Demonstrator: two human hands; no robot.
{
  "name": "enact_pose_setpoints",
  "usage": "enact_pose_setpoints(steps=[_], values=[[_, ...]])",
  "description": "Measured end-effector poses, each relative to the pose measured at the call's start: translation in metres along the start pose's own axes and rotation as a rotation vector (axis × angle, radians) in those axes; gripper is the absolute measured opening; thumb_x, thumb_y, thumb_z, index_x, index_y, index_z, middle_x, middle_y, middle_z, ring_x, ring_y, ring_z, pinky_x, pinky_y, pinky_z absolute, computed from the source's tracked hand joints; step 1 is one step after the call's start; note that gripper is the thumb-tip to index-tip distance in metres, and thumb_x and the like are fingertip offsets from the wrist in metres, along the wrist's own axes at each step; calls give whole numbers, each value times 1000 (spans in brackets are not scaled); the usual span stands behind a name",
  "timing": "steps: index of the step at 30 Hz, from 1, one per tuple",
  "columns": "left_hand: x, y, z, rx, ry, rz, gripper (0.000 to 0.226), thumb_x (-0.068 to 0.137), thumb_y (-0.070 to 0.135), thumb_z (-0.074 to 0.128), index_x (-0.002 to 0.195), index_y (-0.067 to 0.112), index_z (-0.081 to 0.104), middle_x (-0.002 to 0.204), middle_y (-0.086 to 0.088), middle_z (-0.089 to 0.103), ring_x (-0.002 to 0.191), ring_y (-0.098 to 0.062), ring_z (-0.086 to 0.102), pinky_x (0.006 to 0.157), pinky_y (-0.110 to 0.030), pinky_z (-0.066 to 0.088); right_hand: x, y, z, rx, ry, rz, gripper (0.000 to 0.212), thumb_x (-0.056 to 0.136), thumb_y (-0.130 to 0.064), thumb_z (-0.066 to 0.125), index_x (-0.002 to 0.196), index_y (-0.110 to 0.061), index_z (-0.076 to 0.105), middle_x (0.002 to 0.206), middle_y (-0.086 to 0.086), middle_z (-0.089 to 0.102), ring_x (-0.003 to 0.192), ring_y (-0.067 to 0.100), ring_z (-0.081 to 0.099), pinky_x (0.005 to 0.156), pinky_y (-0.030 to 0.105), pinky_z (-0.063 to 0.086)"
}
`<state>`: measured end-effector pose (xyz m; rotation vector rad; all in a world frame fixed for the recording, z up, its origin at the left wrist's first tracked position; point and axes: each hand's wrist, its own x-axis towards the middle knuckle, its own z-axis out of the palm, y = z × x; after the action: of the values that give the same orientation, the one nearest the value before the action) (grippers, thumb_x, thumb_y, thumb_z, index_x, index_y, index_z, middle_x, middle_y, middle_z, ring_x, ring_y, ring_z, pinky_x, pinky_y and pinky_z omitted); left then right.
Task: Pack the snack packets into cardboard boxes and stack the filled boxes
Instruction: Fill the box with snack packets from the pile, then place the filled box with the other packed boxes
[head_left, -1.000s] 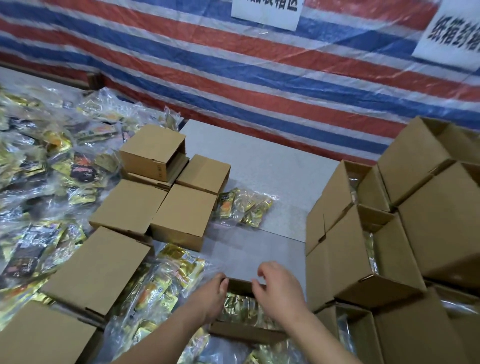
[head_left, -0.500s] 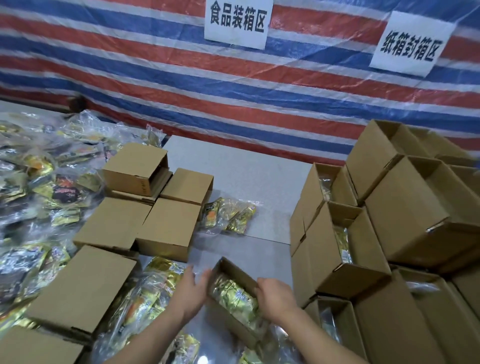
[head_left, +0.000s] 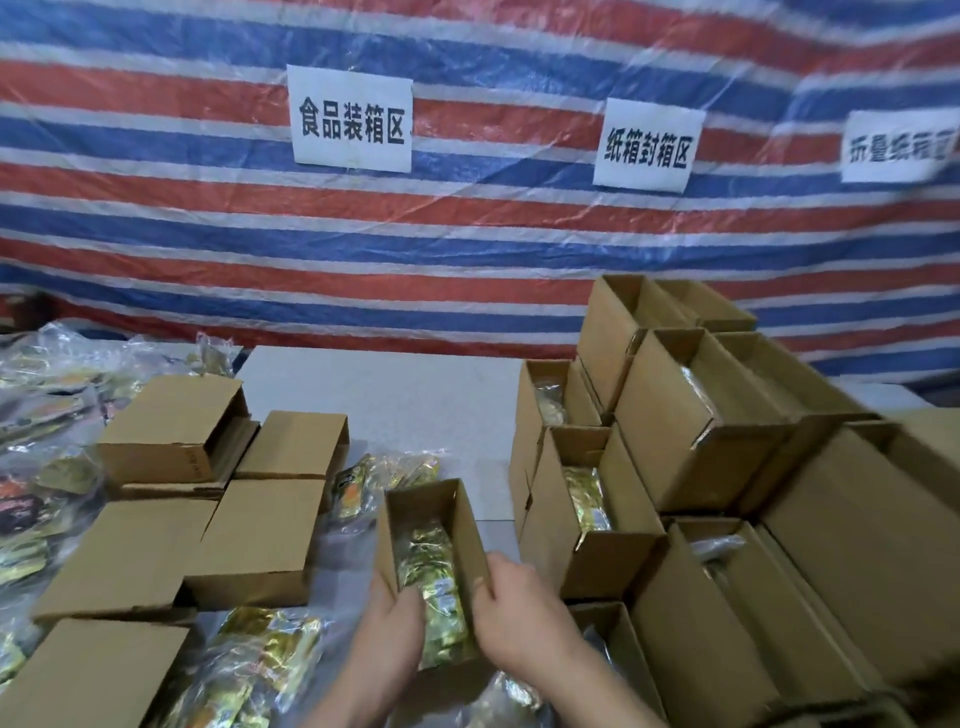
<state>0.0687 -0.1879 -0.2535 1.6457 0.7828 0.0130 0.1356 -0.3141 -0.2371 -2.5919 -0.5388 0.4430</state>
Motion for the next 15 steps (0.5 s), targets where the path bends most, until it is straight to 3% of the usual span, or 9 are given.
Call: enact_pose_setpoints(steps=[3, 5, 8, 10, 11, 13, 15], values=[[-13, 37, -3, 27, -70, 28, 42, 102, 18, 38, 145, 20, 39, 125, -5, 60, 106, -21, 59, 95, -34, 46, -18, -8, -41, 44, 18, -2, 18, 101, -33, 39, 91, -25, 51, 90, -4, 59, 81, 13, 57, 68, 33, 46], [-20, 62, -1, 69, -103, 41, 42, 105, 24, 37, 147, 21, 38, 140, -9, 52, 113, -20, 52, 105, -30, 36, -29, -11, -71, 55, 45, -5, 23, 99, -32, 40, 78, -25, 46, 82, -7, 54, 72, 7, 52, 58, 25, 41], [-31, 93, 8, 140, -112, 49, 39, 106, 18, 33, 142, 10, 44, 136, -15, 51, 119, -25, 51, 99, -21, 41, -43, -14, -112, 54, 97, 26, 23, 95, -31, 43, 74, -22, 49, 79, -5, 55, 67, 7, 52, 50, 21, 37], [-39, 116, 19, 154, -124, 63, 36, 105, 13, 32, 136, 5, 48, 133, -17, 51, 117, -28, 51, 75, -8, 44, -51, -13, -136, 55, 145, 52, 23, 93, -31, 44, 77, -19, 53, 81, -3, 59, 69, 9, 56, 54, 24, 41], [-44, 128, 23, 126, -127, 78, 31, 105, 14, 31, 127, 7, 52, 125, -16, 53, 110, -28, 52, 73, -11, 45, -55, -13, -147, 60, 171, 63, 23, 93, -31, 44, 75, -19, 53, 80, -3, 59, 68, 10, 55, 56, 26, 41], [-56, 150, 31, 148, -145, 129, 27, 104, 20, 31, 118, 13, 52, 123, -13, 56, 109, -28, 54, 93, -29, 46, -64, -10, -168, 59, 234, 72, 26, 94, -30, 45, 69, -21, 46, 73, -4, 54, 59, 7, 49, 49, 21, 37], [-65, 166, 41, 162, -194, 172, 37, 103, 24, 30, 137, 15, 42, 138, -13, 52, 121, -30, 52, 105, -39, 40, -76, -6, -188, 44, 307, 85, 31, 96, -30, 45, 66, -23, 41, 66, -6, 47, 49, 4, 43, 42, 18, 35]])
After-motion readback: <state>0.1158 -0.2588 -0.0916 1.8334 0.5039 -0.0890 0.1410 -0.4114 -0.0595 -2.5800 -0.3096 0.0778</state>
